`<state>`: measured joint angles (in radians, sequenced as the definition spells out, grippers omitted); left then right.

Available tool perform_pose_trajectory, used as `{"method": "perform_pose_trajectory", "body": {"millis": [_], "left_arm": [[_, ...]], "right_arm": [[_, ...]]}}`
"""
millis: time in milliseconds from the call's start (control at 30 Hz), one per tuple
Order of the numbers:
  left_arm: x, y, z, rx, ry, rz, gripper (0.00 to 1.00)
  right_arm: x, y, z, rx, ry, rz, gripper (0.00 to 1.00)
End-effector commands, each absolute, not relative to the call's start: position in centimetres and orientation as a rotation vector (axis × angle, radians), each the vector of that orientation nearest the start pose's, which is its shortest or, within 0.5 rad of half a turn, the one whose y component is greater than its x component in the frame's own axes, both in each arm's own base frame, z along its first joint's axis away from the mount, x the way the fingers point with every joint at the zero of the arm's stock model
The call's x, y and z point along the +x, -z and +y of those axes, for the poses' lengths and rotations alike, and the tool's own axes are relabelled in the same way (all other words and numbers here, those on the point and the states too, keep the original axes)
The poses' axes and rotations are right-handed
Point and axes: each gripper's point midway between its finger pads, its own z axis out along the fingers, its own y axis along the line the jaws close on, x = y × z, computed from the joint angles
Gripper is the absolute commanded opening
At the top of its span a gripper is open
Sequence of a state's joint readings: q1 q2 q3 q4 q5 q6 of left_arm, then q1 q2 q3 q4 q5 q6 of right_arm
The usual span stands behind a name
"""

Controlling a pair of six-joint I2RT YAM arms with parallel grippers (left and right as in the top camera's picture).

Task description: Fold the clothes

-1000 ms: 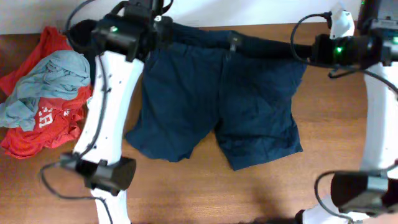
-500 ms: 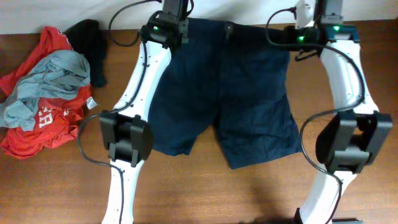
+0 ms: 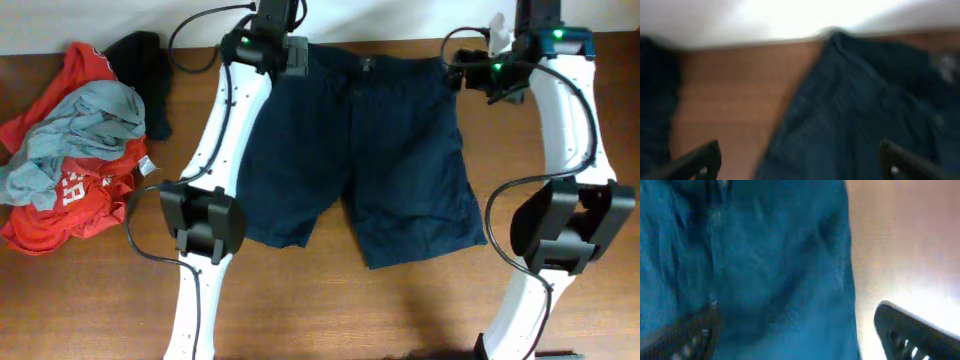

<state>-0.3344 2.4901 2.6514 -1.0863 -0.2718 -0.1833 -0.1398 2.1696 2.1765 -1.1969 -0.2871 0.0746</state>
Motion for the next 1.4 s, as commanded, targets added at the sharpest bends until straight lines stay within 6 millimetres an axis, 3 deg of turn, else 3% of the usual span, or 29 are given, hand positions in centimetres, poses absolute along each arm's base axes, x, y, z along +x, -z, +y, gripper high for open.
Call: {"method": "perform_pose_trajectory", "body": {"millis": [0,67,100,200,333,433,533,633,733,1000,1367], "left_arm": [[55.9,-24.6,-18.4,0.182,0.161,2.414,0.99],[54.3,-25.9,-18.6,0.229,0.181,2.426,0.99],[53.8,-26.5,-18.5,0.230,0.181,2.425,0.99],[52.2,-30.4,-17.7,0.214,0.178,2.367,0.99],[49.7,-36.0,-15.7,0.173,0.137,2.275,0.99],[47.2,-38.3,-14.9,0.137,0.157,2.265,0.99],[45.0,-38.8,-14.1,0.125,0.154,2.300,0.99],[44.4,-38.7,-12.8,0.090,0.110,2.320,0.99],[45.1,-38.9,-10.5,-0.008,0.073,2.307,0.99],[46.2,-39.2,-6.4,-0.128,0.060,2.289,0.99],[47.4,-39.8,-5.6,-0.146,0.128,2.250,0.99]], "right_arm": [[48.0,-19.1,-2.9,0.266,-0.374,2.762,0.99],[45.8,-18.4,-3.1,0.311,-0.387,2.850,0.99],[45.2,-18.3,-3.1,0.321,-0.391,2.875,0.94],[42.8,-17.9,-2.8,0.319,-0.414,2.967,0.87],[40.8,-17.8,-1.9,0.338,-0.435,3.053,0.71],[40.2,-17.5,-0.8,0.322,-0.416,3.093,0.64],[39.5,-16.3,-1.4,0.468,-0.227,3.142,0.64],[38.7,-14.1,-2.3,0.596,0.037,3.167,0.64],[38.1,-11.5,-0.9,0.583,0.051,3.209,0.64],[34.7,-5.4,-0.3,0.612,0.060,3.337,0.63],[32.0,0.2,1.8,0.635,-0.006,3.379,0.63]]}}
